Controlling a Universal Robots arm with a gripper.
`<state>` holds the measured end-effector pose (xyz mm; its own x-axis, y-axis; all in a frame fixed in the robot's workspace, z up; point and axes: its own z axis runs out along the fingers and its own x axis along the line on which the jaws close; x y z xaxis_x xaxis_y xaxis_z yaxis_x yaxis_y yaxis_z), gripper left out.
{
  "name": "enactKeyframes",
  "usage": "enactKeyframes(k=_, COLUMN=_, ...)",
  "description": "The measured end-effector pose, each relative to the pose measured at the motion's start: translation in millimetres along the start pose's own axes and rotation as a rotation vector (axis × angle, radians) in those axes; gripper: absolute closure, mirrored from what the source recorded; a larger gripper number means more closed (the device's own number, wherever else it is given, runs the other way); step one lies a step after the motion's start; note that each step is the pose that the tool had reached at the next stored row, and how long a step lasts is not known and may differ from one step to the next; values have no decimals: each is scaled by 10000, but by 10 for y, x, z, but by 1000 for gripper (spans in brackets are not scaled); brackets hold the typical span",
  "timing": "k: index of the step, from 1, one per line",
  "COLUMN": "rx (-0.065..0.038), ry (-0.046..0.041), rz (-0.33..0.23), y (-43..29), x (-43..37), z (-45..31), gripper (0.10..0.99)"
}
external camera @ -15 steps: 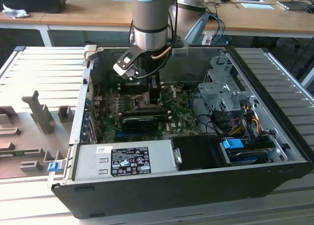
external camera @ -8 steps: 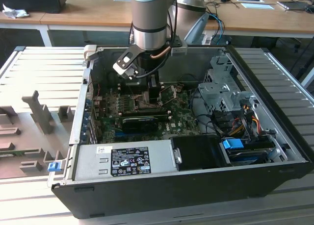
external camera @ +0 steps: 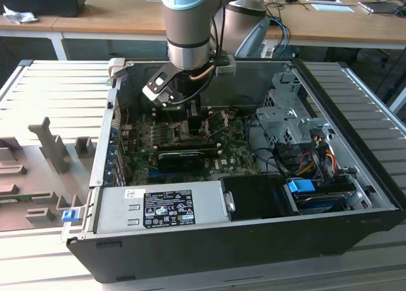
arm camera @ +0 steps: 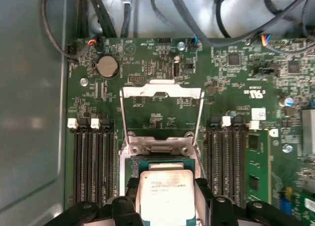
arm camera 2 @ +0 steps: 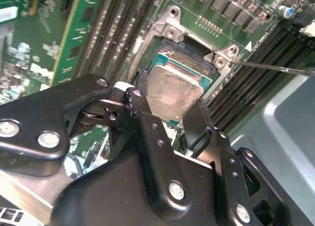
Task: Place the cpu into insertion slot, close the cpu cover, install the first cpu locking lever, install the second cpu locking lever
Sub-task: 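Place the cpu into insertion slot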
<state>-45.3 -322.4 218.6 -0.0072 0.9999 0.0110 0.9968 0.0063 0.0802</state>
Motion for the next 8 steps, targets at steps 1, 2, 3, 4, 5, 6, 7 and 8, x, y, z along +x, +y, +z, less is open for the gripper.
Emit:
enactKeyframes(k=1, rx=-2, ry=-12, rz=73, y=-8, x=6, z=26, gripper=557)
enactKeyframes(k=2, rx=-3, ry=-23, rz=192, y=-14, x=7, z=45, gripper=557)
enactKeyframes(k=3, rx=-4, ry=-29, rz=266, y=-17, x=9, z=59, gripper=557)
enactKeyframes(k=4, rx=-4, ry=-29, rz=269, y=-18, x=10, z=71, gripper=557)
enactKeyframes(k=5, rx=-4, ry=-30, rz=270, y=-19, x=10, z=80, gripper=557)
enactKeyframes(k=6, rx=-4, ry=-30, rz=274, y=-25, x=10, z=94, gripper=557)
enactKeyframes(k=7, rx=-5, ry=-30, rz=273, y=-28, x=10, z=101, gripper=557)
enactKeyframes(k=8, rx=-6, ry=-30, rz=272, y=-31, x=10, z=107, gripper=557)
